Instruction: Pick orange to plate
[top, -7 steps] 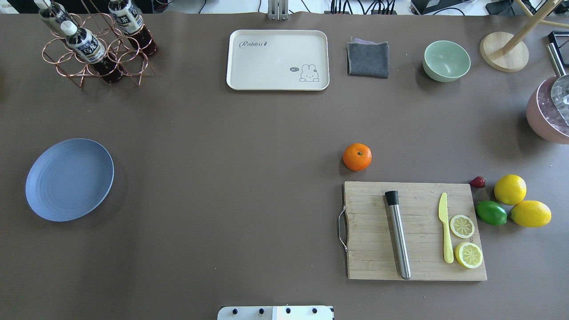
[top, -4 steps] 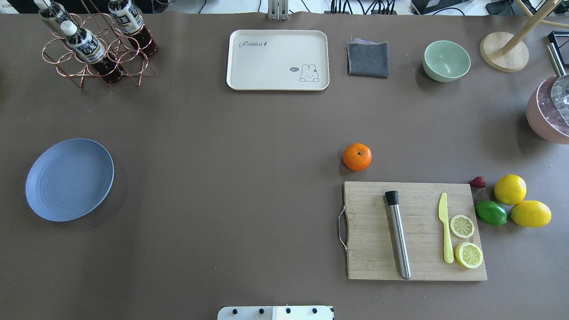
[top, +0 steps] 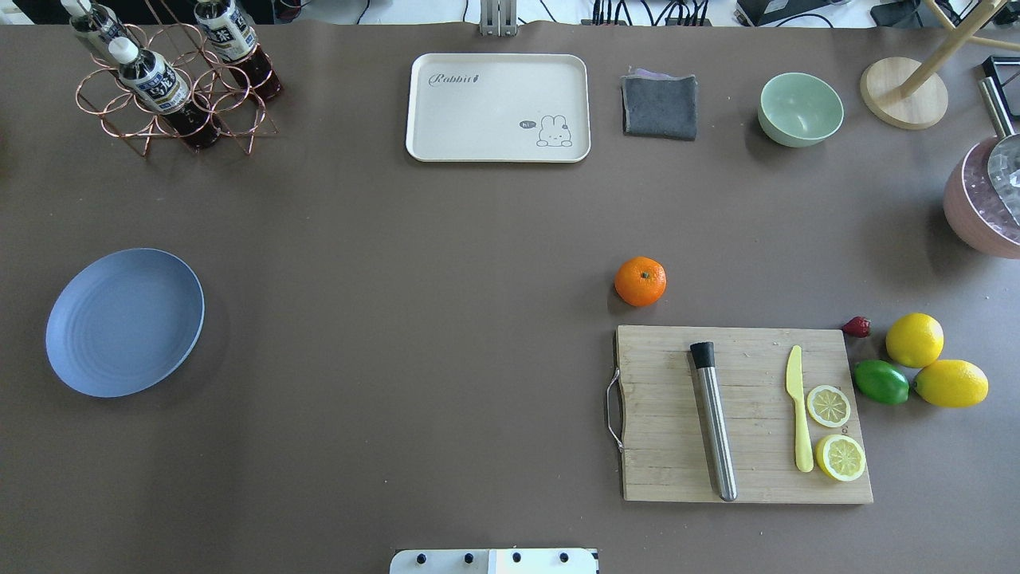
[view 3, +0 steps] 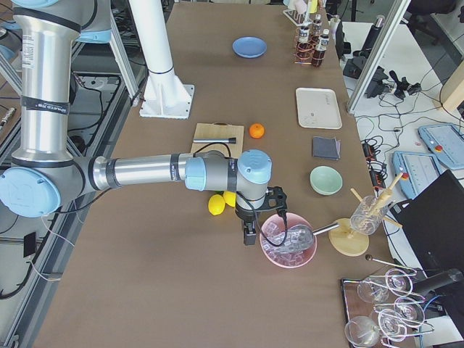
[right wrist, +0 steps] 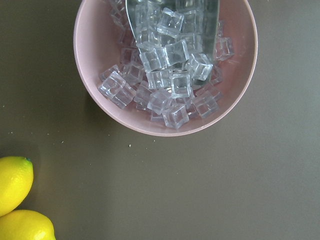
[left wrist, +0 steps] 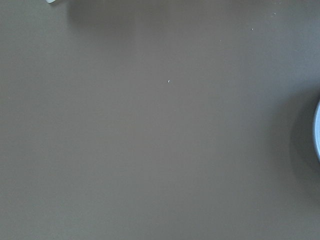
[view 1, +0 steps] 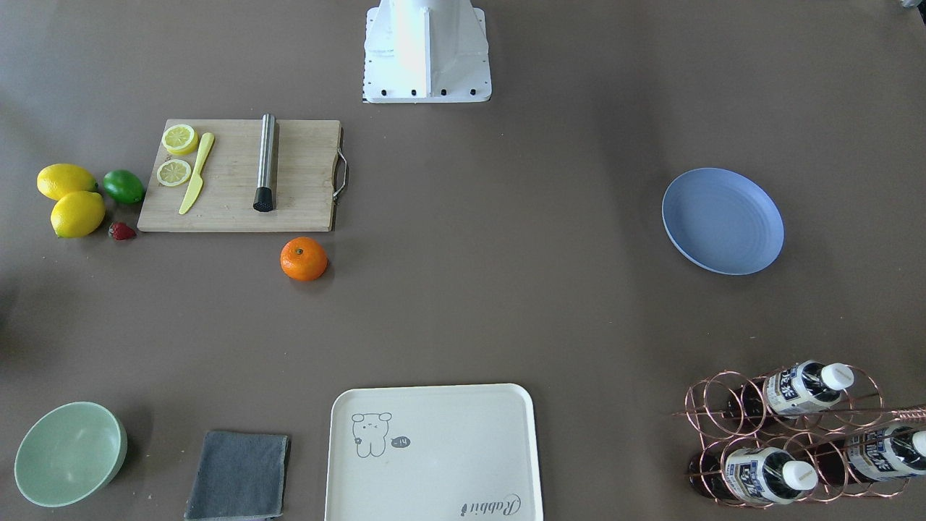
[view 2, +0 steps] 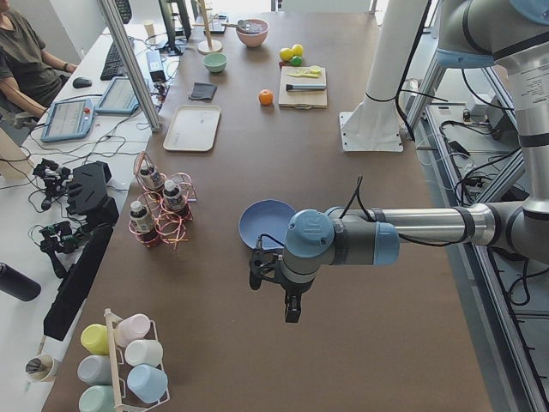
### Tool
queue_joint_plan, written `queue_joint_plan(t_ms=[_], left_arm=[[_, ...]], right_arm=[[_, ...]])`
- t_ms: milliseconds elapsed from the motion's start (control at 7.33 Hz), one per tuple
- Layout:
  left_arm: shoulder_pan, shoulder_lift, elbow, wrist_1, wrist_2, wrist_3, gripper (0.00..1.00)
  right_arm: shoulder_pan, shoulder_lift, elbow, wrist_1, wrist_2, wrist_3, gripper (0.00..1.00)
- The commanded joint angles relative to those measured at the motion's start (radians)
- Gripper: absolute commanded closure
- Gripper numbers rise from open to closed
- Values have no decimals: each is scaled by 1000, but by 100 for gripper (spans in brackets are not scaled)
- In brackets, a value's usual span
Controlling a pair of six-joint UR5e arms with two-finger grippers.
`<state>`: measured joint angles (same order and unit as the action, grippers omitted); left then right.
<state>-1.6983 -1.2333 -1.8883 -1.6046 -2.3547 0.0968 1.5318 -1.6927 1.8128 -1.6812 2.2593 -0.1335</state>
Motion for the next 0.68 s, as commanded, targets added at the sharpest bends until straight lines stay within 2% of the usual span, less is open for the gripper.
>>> queue_joint_plan(t_ms=[0,545], left_arm=[[-1,0,1,0,2,1,2],[-3,0,-3,0,0,3,2]], right_arm=[[-1,-2,5,0,2,-2,0],[-1,-10,7,60,22,-2,0]])
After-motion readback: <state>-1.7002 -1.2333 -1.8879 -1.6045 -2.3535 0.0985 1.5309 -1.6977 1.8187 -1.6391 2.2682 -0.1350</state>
